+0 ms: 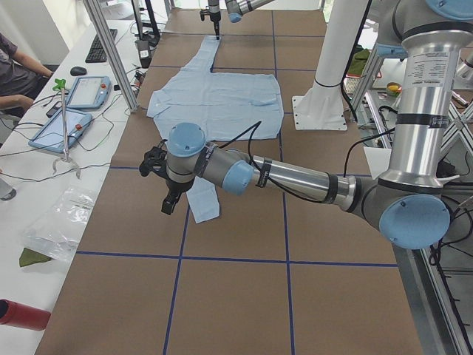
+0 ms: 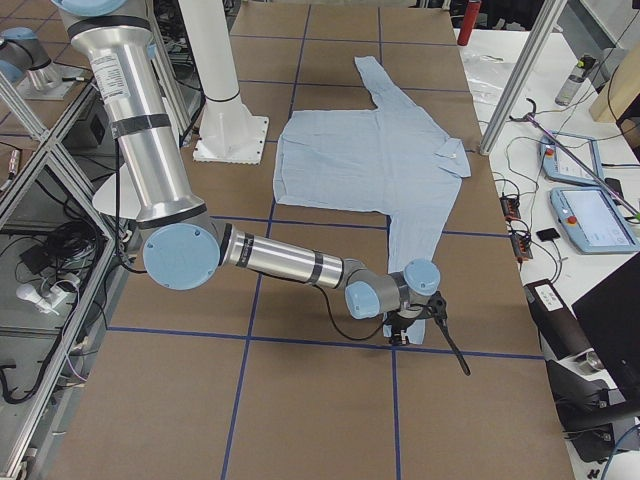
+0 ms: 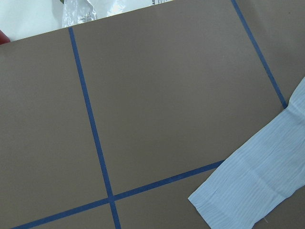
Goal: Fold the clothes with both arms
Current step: 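Grasp the sleeve cuff nearest the right gripper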
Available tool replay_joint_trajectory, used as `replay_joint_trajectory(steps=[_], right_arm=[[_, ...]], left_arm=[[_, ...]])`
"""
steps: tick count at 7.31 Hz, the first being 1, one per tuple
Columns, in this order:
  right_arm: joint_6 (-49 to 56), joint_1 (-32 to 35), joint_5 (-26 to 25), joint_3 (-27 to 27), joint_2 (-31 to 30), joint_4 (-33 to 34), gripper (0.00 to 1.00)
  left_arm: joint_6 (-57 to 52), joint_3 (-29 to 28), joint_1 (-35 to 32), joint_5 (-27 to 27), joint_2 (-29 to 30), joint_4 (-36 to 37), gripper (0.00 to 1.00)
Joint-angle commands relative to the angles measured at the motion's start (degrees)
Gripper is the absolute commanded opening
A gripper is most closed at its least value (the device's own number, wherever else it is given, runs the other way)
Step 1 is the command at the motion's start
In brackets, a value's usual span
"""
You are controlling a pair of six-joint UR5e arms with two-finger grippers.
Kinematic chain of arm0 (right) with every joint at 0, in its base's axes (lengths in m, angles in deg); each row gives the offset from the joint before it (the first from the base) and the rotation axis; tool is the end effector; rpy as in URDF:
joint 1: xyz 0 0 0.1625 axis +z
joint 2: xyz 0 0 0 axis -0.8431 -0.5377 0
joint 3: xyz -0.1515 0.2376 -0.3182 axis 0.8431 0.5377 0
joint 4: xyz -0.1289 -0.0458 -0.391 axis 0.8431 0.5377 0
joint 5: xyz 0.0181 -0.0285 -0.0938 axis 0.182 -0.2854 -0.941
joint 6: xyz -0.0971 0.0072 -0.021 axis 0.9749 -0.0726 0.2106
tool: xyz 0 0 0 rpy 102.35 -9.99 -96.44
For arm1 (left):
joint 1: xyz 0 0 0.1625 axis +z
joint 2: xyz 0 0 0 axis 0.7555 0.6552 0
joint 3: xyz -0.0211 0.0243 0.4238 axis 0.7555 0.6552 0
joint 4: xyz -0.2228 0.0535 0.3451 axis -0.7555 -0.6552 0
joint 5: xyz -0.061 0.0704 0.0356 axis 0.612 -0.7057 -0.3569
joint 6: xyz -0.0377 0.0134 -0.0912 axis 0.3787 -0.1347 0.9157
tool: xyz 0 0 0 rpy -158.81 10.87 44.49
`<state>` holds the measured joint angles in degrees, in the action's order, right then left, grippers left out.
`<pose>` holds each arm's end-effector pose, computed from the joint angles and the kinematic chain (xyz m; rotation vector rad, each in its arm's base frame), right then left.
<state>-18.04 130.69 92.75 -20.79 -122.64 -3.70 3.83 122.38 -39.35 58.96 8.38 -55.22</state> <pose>-0.1099 -0.5989 0.7350 0.0065 -0.7434 -0.1437 -0.0450 -0.5338 0.5172 0.4071 0.8317 0.1679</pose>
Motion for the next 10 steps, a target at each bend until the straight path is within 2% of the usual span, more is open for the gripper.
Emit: replay_joint_trajectory(steps=[1,3,5,6,7,8,10], right_arm=[[-0.38,0.0,0.0,0.18,0.07,0.02,0.55],[-0.56,0.0,0.08,0.09,0.16,0.1,0.27],[-0.38,0.0,0.26,-0.44,0.77,0.9,0.21],[-0.38,0.08,0.26,-0.52,0.95,0.9,0.14],[-0.38,0.52,0.35,-1.13,1.21,0.9,0.0],[-0.38,1.13,1.04,-2.62,1.21,0.81,0.0],[-0.38,2.8,6.3,-7.78,1.21,1.16,0.0]], left_arm=[[0.02,0.18,0.0,0.0,0.0,0.0,1.0],[0.02,0.18,0.0,0.0,0.0,0.0,1.0],[0.02,0.09,0.0,-0.09,0.0,0.0,1.0],[0.02,0.09,0.0,0.0,0.0,0.0,1.0],[0.02,0.09,0.0,-0.09,0.09,0.0,0.99],[0.02,0.09,0.0,-0.09,0.09,0.0,0.99],[0.02,0.09,0.0,0.0,0.09,0.0,1.0]])
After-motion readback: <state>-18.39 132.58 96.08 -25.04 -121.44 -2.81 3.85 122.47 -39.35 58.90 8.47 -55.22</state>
